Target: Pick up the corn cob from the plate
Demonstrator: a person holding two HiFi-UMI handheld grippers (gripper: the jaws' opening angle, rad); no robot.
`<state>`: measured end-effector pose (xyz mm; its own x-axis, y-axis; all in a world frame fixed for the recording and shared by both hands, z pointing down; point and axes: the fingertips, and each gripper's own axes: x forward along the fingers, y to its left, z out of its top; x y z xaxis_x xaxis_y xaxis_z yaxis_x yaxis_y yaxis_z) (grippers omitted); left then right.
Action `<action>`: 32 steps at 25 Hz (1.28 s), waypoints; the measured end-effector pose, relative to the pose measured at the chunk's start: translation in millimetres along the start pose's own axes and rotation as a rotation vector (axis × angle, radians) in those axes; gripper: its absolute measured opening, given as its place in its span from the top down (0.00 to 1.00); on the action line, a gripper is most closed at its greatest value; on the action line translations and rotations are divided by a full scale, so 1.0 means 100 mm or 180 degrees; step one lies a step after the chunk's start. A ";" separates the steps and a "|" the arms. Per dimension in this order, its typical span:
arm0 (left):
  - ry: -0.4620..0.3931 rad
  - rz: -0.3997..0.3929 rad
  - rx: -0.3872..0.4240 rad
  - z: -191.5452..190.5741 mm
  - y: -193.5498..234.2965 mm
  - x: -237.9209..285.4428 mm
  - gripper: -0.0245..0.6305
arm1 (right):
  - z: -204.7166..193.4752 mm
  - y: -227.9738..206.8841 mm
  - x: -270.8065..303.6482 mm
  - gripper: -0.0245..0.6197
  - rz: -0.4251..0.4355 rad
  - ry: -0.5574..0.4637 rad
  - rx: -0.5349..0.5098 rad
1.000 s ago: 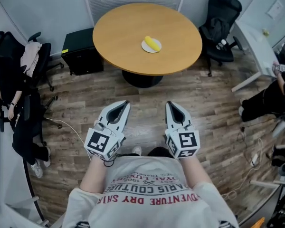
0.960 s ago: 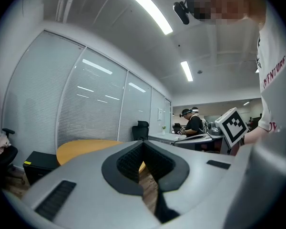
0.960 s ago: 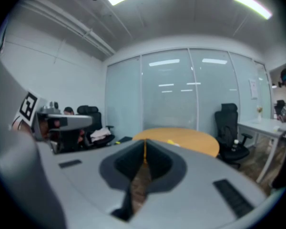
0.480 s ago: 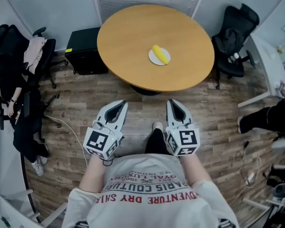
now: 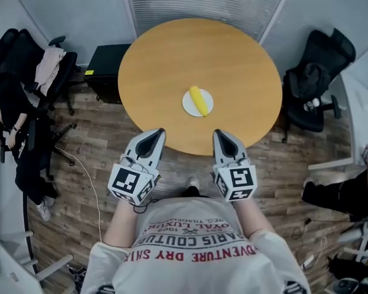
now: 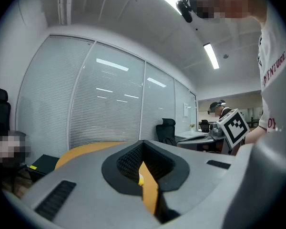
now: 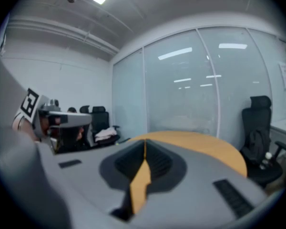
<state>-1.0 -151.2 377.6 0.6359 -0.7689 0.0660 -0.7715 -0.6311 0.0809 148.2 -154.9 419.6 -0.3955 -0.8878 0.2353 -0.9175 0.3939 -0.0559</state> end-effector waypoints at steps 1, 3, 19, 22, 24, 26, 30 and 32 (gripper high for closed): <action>0.0007 0.0023 0.0001 -0.01 -0.01 0.13 0.91 | 0.00 -0.12 0.08 0.92 0.0039 0.0013 0.0018; 0.0030 0.0052 -0.0004 -0.04 -0.01 0.35 0.91 | -0.01 -0.28 0.23 0.92 0.0156 0.0063 0.0056; 0.0376 0.0023 -0.0201 -0.52 0.58 1.31 0.92 | -0.49 -0.77 1.28 0.92 0.0369 0.0742 0.0185; 0.0450 -0.0018 -0.0209 -0.62 0.81 1.46 0.91 | -0.63 -0.75 1.52 0.92 0.0416 0.0926 0.0169; 0.0487 -0.0018 -0.0272 -0.69 0.98 1.55 0.91 | -0.73 -0.72 1.68 0.92 0.0457 0.1052 0.0150; 0.0526 -0.0019 -0.0330 -0.77 1.13 1.63 0.91 | -0.85 -0.72 1.83 0.92 0.0459 0.1169 0.0139; 0.0655 -0.0076 -0.0355 -0.96 1.30 1.77 0.91 | -1.15 -0.77 2.06 0.92 0.0413 0.1463 0.0117; 0.0699 -0.0097 -0.0363 -1.02 1.37 1.84 0.91 | -1.31 -0.81 2.16 0.91 0.0394 0.1640 0.0140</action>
<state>12.3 -369.1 502.7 0.6577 -0.7012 0.2753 -0.7525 -0.6284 0.1972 142.3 -347.2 602.2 -0.4387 -0.5990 0.6699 -0.8705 0.4682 -0.1515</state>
